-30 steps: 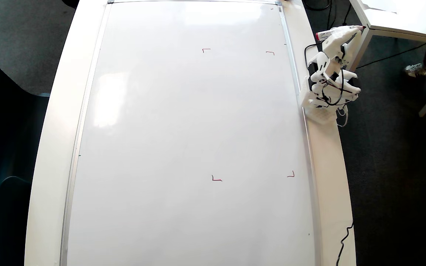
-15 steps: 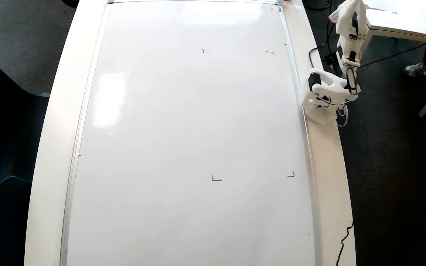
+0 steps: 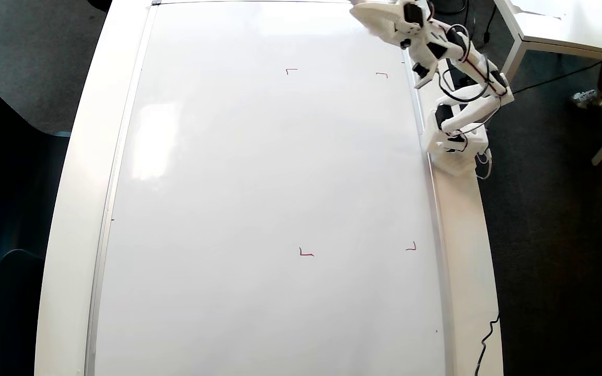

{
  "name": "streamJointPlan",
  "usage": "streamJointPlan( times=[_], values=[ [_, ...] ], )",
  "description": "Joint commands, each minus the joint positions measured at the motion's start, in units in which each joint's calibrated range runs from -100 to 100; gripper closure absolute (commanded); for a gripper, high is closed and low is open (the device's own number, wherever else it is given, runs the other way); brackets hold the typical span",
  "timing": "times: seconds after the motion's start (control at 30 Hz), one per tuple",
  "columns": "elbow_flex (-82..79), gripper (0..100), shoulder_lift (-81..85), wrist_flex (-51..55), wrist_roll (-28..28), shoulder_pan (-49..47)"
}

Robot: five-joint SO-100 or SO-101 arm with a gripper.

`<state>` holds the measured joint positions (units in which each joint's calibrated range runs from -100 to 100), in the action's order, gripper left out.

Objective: Draw on a whiteboard a robot head using a pen attached to the gripper

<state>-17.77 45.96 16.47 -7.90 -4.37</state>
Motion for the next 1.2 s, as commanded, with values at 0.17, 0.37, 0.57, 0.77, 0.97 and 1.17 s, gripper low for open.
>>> streamJointPlan(
  times=[0.17,0.37,0.57,0.77,0.97,1.17],
  values=[
    [21.5,99,-20.1,28.4,0.2,-8.0],
    [35.0,99,-34.3,42.8,-0.1,-14.4],
    [45.6,99,-47.3,57.0,-0.2,-17.2],
    [47.4,99,-57.5,63.9,-4.4,-17.5],
    [47.6,99,-63.9,64.6,-5.4,-17.4],
    [49.0,99,-70.1,64.2,-11.0,-17.5]
  ],
)
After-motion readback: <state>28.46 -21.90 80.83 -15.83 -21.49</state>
